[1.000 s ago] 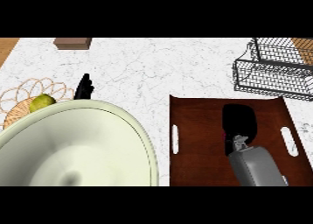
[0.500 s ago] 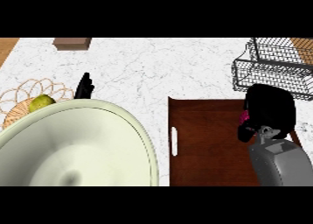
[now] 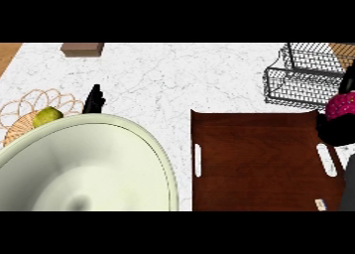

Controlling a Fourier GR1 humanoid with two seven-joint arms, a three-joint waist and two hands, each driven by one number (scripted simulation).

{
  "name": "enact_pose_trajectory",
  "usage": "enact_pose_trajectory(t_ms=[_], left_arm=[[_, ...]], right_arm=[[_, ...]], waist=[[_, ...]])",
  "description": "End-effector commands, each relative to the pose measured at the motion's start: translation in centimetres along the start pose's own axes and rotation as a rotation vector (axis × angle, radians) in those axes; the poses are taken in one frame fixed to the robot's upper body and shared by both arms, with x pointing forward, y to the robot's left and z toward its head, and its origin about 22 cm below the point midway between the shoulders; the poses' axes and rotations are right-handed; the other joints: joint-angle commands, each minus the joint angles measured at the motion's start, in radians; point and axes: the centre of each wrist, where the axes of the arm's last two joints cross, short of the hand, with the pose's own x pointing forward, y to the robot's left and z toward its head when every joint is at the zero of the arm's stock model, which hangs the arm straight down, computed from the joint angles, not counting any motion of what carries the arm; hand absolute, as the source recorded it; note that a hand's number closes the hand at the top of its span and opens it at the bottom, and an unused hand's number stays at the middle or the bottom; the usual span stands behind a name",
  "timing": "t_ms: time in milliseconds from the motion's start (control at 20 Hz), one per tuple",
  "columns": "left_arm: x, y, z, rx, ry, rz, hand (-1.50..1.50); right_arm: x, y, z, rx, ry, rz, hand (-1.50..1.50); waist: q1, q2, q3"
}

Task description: Pick the cupcake from the tray and place it in the tiered basket

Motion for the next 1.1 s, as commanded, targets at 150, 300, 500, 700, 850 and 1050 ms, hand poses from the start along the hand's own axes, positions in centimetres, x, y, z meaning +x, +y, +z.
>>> enact_pose_trajectory(t_ms=[150,300,500,700,850,1050], left_arm=[[-0.3,-1.2,0.4,-0.011,-0.001,-0.002,0.00],[-1.8,0.0,0.9,-0.023,-0.014,-0.012,0.00],[0.0,-1.7,-1.0,-0.002,-0.006,0.010,0.00],[0.2,-0.8,0.0,-0.022,-0.011,0.014,0.00],[0.9,-1.0,-0.9,-0.008,-0.007,0.004,0.00],[1.0,-0.4,-1.4,-0.014,0.011,0.002,0.00]], right_arm=[[-1.3,-5.7,-1.3,-0.002,0.042,-0.128,1.50],[-2.1,-5.7,-3.9,0.023,0.053,-0.300,1.50],[-1.5,-5.8,-6.8,0.018,0.046,-0.254,1.50],[-1.3,-6.6,-8.8,-0.007,0.097,-0.261,1.50],[-1.4,-5.7,-10.3,-0.042,0.109,-0.184,1.50],[-3.1,-4.1,-12.6,-0.035,0.104,-0.165,1.50]], waist=[[0.003,0.003,0.001],[0.008,0.006,0.001],[0.008,0.006,0.001],[0.013,0.006,0.001],[0.013,0.007,0.001],[0.011,0.006,0.001]])
